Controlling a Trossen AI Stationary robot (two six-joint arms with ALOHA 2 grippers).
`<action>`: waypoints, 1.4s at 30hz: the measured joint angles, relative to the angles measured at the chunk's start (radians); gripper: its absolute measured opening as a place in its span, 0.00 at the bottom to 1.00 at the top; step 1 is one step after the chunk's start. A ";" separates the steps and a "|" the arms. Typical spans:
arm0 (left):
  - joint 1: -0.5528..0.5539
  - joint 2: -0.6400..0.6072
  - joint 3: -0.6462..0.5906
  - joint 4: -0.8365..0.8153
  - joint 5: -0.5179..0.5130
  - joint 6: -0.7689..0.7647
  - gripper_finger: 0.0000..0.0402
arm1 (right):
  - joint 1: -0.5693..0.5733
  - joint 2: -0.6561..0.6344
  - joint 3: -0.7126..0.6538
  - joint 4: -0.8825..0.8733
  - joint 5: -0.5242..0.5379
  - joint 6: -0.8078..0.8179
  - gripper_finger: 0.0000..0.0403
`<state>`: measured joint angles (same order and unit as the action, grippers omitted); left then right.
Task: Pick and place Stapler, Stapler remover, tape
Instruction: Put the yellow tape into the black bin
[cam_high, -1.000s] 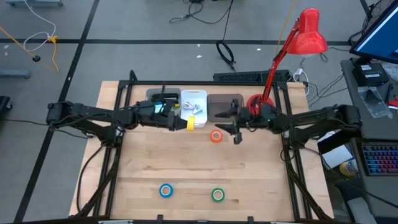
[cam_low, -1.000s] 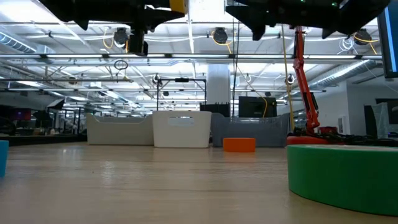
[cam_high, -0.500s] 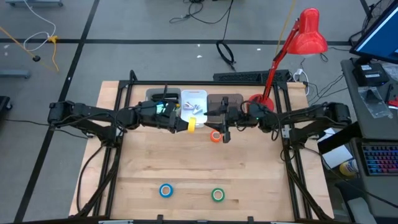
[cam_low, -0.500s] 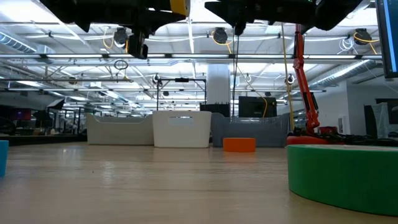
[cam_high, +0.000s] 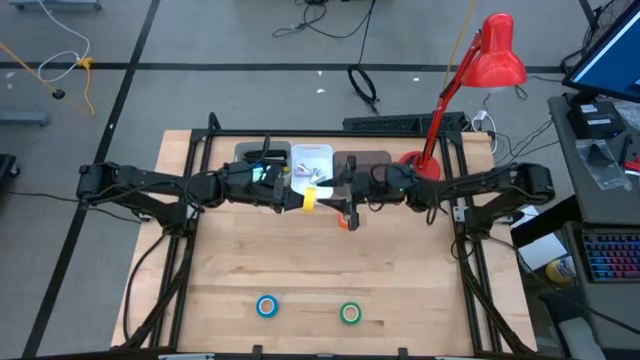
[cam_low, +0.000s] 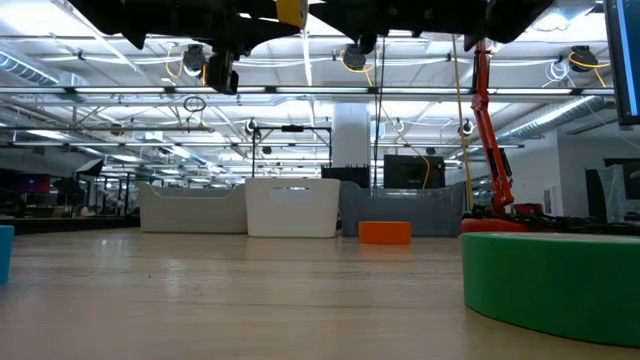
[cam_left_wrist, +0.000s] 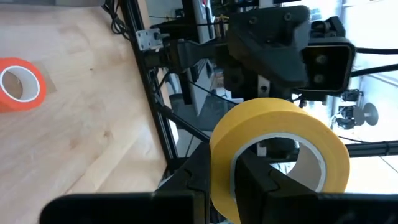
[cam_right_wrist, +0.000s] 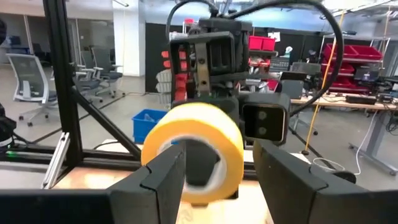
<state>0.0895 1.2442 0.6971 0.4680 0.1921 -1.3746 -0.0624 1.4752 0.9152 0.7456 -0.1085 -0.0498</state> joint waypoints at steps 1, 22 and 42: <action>0.000 0.000 0.000 0.001 0.000 0.000 0.10 | 0.000 0.006 0.009 -0.001 0.000 0.000 0.45; 0.000 0.000 0.000 0.004 -0.002 0.002 0.10 | 0.000 0.029 0.060 -0.054 0.000 -0.042 0.35; 0.001 -0.001 0.000 -0.002 -0.003 0.011 0.10 | -0.002 0.029 0.060 -0.059 -0.023 -0.048 0.08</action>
<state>0.0901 1.2434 0.6975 0.4663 0.1894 -1.3635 -0.0639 1.5043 0.9749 0.6871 -0.1314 -0.0977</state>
